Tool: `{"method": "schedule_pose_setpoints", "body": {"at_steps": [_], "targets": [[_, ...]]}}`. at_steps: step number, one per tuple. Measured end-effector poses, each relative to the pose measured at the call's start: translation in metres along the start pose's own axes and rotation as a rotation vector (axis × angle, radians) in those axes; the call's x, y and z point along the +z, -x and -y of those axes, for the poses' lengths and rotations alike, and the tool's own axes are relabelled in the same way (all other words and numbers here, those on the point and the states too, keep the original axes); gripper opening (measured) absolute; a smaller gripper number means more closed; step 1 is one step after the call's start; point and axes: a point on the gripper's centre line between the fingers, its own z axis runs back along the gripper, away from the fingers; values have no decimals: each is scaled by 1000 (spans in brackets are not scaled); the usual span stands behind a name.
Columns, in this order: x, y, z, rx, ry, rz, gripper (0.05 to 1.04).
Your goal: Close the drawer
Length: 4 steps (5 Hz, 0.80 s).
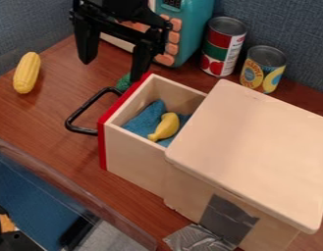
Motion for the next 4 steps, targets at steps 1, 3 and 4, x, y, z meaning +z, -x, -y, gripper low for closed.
{"method": "schedule_pose_setpoints", "body": {"at_steps": [1, 3, 4], "targets": [[-6, 2, 0, -18, -3, -21, 1000], [-28, 4, -69, -371, -46, 72, 1000], [-38, 3, -98, -538, -50, 95, 1000]]}}
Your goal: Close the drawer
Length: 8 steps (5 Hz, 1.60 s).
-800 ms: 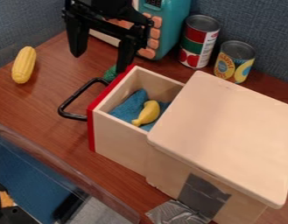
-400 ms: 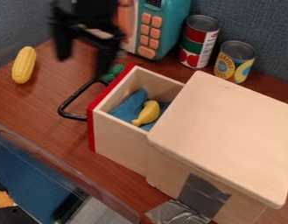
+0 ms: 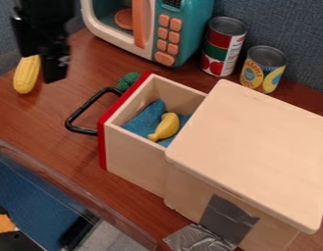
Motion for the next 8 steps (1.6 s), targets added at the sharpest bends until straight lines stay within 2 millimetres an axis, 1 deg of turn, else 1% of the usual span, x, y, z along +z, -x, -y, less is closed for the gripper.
{"method": "schedule_pose_setpoints", "body": {"at_steps": [1, 2, 3, 4, 5, 6, 7, 8], "targets": [[-14, 6, -17, -235, -59, 11, 1001], [-38, 8, -22, -434, -107, -27, 1001], [-54, -2, -22, -616, -150, -38, 1000], [-68, -6, -21, -775, -126, -38, 1000], [-71, -14, -23, -900, -102, -3, 1000], [-80, -16, -24, -921, -67, 26, 1000], [-84, -22, -21, -930, -33, 58, 1000], [-90, -27, -12, -948, -1, 75, 1000]]}}
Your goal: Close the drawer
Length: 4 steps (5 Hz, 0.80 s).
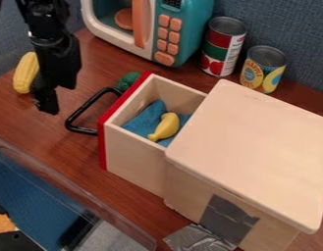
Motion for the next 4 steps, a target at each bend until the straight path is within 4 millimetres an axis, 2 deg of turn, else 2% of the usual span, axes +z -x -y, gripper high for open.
{"method": "schedule_pose_setpoints", "body": {"at_steps": [4], "targets": [[-12, -49, 12, -92, 23, 61, 1000]]}}
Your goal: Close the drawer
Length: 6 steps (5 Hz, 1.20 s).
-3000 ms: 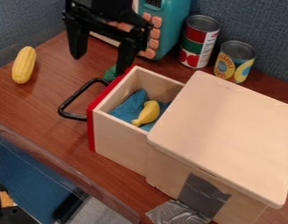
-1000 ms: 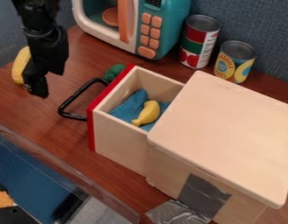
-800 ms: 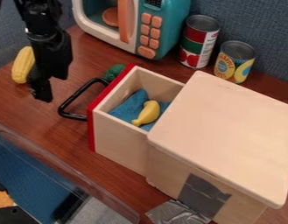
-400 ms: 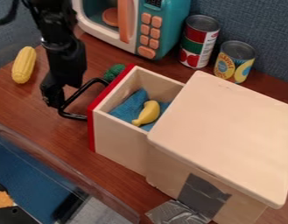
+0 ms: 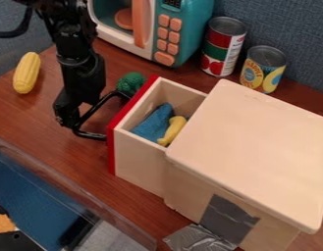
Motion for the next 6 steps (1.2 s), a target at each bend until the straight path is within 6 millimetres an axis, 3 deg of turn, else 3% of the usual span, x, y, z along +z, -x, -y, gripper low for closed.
{"method": "schedule_pose_setpoints", "body": {"at_steps": [4, 6], "targets": [[11, -75, 11, -104, 17, 86, 1000], [14, -95, 15, -148, 29, 104, 1000]]}}
